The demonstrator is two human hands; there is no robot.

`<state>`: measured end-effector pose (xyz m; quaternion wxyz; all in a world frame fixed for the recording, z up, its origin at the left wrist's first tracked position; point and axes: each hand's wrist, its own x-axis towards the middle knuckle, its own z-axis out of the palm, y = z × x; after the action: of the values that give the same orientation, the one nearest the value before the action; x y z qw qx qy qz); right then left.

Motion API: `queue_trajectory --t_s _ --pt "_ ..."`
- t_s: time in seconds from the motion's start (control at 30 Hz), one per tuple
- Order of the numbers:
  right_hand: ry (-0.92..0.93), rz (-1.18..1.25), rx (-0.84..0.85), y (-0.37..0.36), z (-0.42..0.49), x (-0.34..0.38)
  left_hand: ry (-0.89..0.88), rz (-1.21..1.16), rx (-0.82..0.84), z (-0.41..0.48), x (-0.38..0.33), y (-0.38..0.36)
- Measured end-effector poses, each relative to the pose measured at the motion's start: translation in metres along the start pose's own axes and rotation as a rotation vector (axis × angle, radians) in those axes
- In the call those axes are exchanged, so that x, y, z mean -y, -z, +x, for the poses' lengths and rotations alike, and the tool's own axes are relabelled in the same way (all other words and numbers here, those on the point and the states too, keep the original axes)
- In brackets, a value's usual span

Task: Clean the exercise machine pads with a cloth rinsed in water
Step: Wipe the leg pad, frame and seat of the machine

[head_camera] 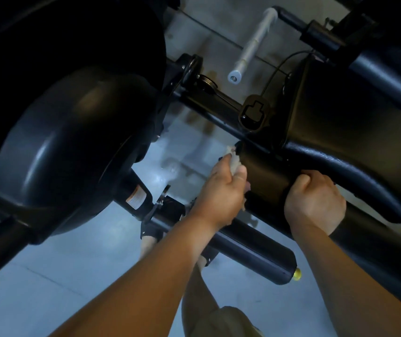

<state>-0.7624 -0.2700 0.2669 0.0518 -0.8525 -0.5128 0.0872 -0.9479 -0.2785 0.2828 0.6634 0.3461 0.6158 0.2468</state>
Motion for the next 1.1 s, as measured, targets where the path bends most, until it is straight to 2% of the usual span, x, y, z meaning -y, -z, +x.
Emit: queue_trajectory --t_s 0.17,0.37,0.47,0.63,0.8,0.97,1.03,1.1 --pt "-0.005 -0.043 -0.012 -0.002 0.005 -0.005 0.163 -0.136 0.155 0.037 -0.014 0.012" --pt "-0.004 -0.043 -0.017 -0.006 0.006 -0.004 0.417 -0.224 0.075 0.09 -0.029 0.011" --pt "-0.005 -0.064 -0.015 -0.007 0.008 -0.006 0.438 -0.246 0.069 0.099 -0.029 0.008" --pt "-0.001 -0.058 -0.005 -0.008 0.008 -0.006 0.483 -0.219 -0.03 0.112 -0.017 0.006" --pt "0.008 -0.056 -0.009 -0.009 0.007 -0.006 0.506 -0.208 0.025 0.089 -0.022 0.011" --pt "0.002 -0.05 -0.001 -0.007 0.006 -0.005 0.575 -0.386 0.091 0.06 -0.015 0.01" --pt "0.003 -0.051 0.001 -0.007 0.006 -0.005 0.574 -0.371 0.135 0.051 -0.011 0.013" --pt "0.007 -0.046 -0.001 -0.005 0.004 -0.005 0.567 -0.319 0.101 0.039 -0.011 0.016"
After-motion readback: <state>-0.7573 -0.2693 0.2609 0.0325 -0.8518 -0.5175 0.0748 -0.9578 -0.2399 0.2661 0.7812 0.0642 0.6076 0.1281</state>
